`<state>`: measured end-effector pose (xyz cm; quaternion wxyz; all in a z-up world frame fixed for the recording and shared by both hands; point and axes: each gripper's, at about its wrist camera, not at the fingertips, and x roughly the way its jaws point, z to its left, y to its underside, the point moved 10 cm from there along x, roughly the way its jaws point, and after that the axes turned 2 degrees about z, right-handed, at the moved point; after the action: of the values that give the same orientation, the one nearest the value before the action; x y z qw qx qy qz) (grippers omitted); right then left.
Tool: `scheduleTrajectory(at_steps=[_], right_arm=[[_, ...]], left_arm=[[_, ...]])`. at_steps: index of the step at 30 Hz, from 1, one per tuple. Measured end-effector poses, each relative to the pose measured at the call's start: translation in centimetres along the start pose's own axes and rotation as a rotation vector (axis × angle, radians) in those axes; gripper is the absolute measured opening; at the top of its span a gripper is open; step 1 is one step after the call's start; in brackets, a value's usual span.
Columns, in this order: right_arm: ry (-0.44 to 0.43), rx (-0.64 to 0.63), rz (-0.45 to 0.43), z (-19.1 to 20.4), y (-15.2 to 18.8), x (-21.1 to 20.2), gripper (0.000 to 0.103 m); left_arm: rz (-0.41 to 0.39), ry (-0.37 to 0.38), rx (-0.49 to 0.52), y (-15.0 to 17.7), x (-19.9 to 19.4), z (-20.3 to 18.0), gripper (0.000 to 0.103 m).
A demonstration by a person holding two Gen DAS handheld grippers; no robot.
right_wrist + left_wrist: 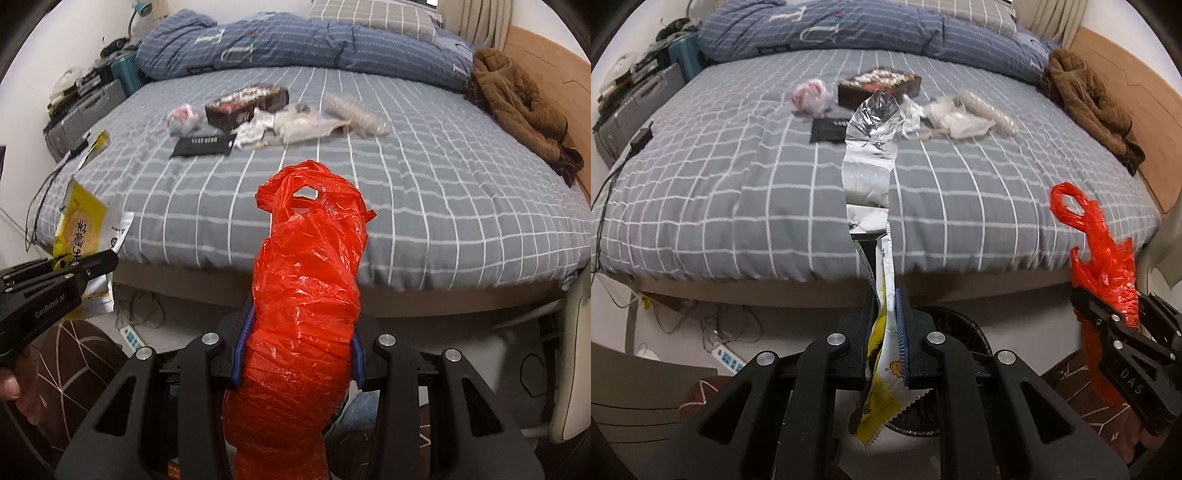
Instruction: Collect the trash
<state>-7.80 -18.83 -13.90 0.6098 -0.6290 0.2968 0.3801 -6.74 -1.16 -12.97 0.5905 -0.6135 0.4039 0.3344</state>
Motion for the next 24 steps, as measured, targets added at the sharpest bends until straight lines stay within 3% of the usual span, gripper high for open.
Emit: scheduleTrajectory(at_steps=[24], right_arm=[[-0.054, 0.039, 0.200, 1.7, 7.6, 7.0, 0.040]], left_arm=[[0.189, 0.014, -0.036, 7.4, 6.8, -0.2, 0.010]])
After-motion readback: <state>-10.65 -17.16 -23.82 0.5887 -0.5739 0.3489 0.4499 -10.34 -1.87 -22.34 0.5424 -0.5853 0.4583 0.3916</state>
